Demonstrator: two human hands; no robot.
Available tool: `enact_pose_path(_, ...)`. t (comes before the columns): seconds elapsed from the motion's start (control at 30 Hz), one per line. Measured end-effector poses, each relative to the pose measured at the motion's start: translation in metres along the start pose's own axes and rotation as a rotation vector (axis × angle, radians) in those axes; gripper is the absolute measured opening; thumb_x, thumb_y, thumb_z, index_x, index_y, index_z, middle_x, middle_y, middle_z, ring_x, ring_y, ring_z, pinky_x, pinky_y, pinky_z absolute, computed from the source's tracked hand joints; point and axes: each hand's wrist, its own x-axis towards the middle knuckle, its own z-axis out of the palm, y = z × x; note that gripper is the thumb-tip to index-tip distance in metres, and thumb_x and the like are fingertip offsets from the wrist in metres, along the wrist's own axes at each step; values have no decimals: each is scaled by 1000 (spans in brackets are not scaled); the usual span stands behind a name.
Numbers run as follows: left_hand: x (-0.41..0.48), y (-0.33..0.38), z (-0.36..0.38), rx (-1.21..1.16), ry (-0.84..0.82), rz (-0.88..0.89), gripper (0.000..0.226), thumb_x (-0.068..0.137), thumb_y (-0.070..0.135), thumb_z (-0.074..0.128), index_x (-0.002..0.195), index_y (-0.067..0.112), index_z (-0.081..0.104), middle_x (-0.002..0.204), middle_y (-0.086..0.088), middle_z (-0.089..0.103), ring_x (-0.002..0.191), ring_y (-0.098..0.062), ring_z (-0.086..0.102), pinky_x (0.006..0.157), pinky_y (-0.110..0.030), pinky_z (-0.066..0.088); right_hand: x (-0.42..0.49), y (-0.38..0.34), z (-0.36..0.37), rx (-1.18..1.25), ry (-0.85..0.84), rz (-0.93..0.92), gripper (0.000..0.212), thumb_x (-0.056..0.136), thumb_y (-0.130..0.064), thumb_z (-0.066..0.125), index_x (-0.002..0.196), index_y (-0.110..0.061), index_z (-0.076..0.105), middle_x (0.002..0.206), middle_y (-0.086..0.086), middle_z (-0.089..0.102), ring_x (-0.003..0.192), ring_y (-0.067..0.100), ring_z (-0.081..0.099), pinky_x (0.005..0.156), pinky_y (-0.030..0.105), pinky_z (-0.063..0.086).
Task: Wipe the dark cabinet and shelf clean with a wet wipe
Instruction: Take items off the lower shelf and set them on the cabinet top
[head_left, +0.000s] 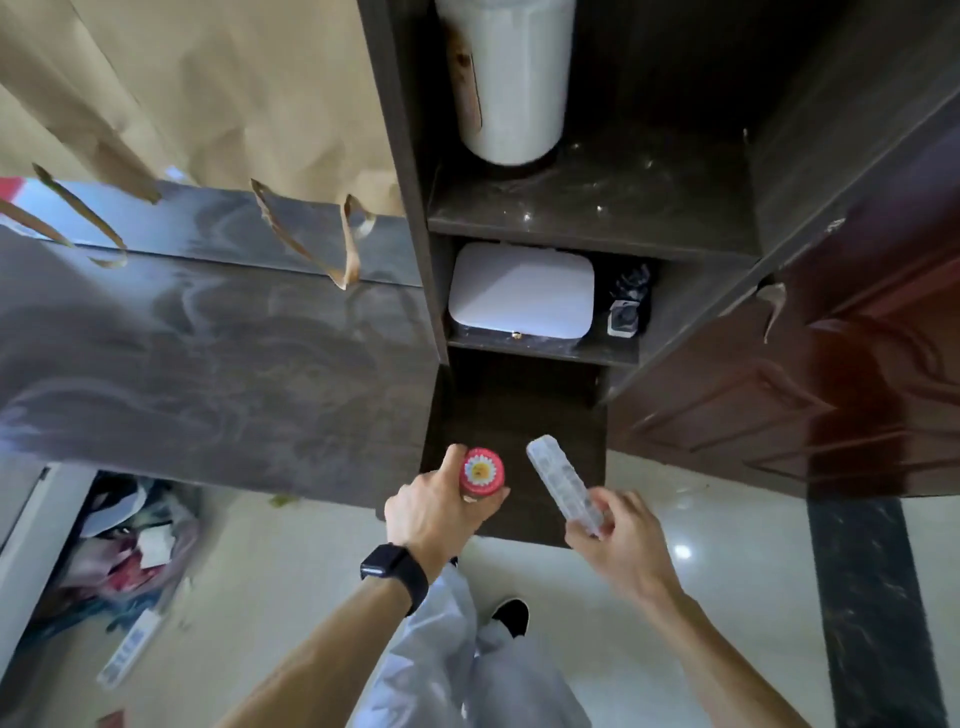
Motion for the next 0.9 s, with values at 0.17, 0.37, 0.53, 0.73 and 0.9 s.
enact_pose_path(0.17, 7, -3, 72, -44, -138, -46, 54, 73, 77, 57, 109, 40, 39, 81, 9, 62, 72, -25, 63, 59, -32, 45, 40, 28, 53, -101, -149, 11, 37, 78, -40, 68, 111, -24, 64, 107, -4, 51, 92, 19, 62, 78, 31, 51)
enact_pose_path(0.37, 45, -5, 130, -162, -147, -105, 52, 78, 65, 65, 116, 44, 37, 93, 6, 70, 84, -26, 69, 62, -31, 46, 130, 42, 91, -245, -143, -240, 53, 80, -34, 73, 126, -13, 59, 121, 9, 51, 102, 32, 62, 78, 39, 54)
enact_pose_path(0.53, 61, -14, 151, -140, -161, -57, 60, 78, 64, 65, 127, 47, 34, 105, 2, 71, 95, -30, 68, 73, -37, 54, 171, 51, 97, -444, -195, -385, 67, 84, -36, 69, 143, -16, 45, 138, 6, 39, 121, 32, 50, 93, 44, 51)
enact_pose_path(0.73, 59, -9, 159, -117, -166, -52, 62, 80, 56, 68, 128, 43, 30, 112, 2, 68, 96, -30, 68, 72, -37, 53, 176, 46, 97, -473, -207, -368, 69, 85, -33, 70, 146, -21, 42, 138, 5, 36, 122, 32, 43, 97, 45, 50)
enact_pose_path(0.9, 61, -7, 165, -101, -149, -43, 66, 80, 52, 70, 131, 39, 30, 116, 1, 65, 95, -29, 68, 66, -32, 47, 175, 47, 99, -412, -199, -328, 71, 86, -32, 69, 150, -20, 38, 143, 4, 31, 126, 34, 41, 106, 46, 45)
